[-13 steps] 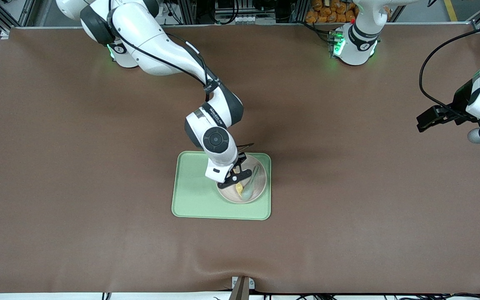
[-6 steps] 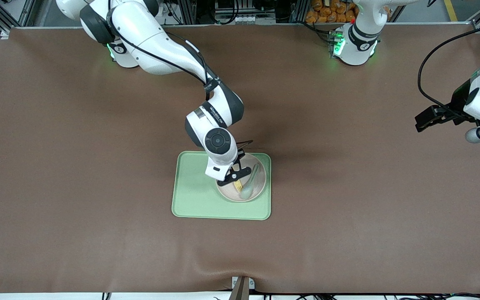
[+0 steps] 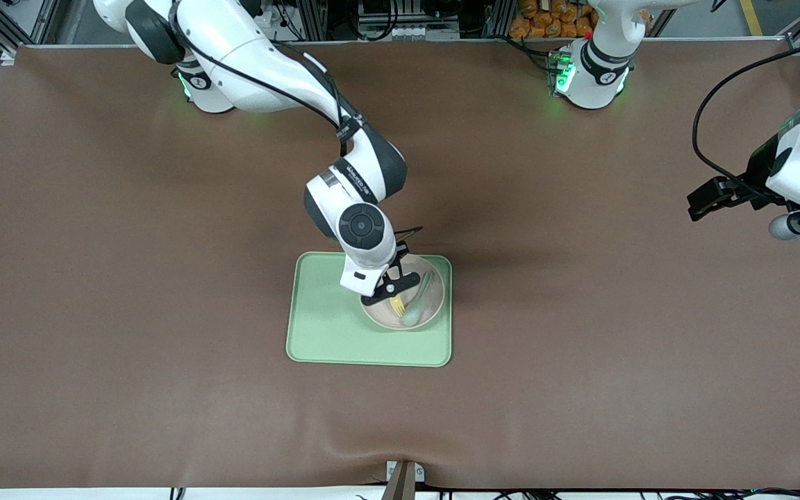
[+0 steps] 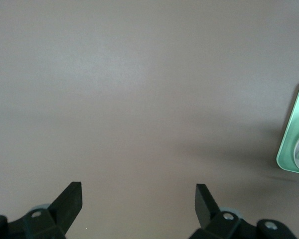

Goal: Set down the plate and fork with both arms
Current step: 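Move the fork beside the plate on the tray with the right gripper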

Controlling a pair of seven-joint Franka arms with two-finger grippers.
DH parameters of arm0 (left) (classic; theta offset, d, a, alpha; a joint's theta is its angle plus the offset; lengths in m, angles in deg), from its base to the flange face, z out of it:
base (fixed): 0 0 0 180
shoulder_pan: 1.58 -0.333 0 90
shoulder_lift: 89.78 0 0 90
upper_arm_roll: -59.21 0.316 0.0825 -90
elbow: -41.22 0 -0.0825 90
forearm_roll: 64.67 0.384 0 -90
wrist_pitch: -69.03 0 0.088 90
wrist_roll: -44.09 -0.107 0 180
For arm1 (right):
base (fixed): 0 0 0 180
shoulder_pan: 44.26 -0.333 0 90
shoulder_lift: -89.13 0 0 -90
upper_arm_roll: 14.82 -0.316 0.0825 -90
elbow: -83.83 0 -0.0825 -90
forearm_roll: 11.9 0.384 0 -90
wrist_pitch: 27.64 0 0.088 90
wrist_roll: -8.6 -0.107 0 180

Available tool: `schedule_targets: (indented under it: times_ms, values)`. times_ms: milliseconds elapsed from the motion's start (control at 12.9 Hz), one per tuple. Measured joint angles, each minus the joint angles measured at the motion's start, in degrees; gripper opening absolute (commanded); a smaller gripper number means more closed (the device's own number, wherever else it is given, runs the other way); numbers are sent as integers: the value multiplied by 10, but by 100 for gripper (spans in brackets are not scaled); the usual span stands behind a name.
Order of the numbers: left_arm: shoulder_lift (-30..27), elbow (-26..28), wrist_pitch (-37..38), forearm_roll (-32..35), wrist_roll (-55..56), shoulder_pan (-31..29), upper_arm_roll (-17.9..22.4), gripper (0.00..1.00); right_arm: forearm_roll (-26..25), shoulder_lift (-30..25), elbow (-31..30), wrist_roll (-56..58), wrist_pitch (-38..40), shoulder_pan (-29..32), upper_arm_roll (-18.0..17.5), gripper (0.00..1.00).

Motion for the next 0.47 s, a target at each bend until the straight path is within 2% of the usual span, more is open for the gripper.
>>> schedule_targets:
  times_ms: [466]
  values:
    - [3,2,-5,0,0,1,-4,100,0,-16,-4,-8,7,10,3,0]
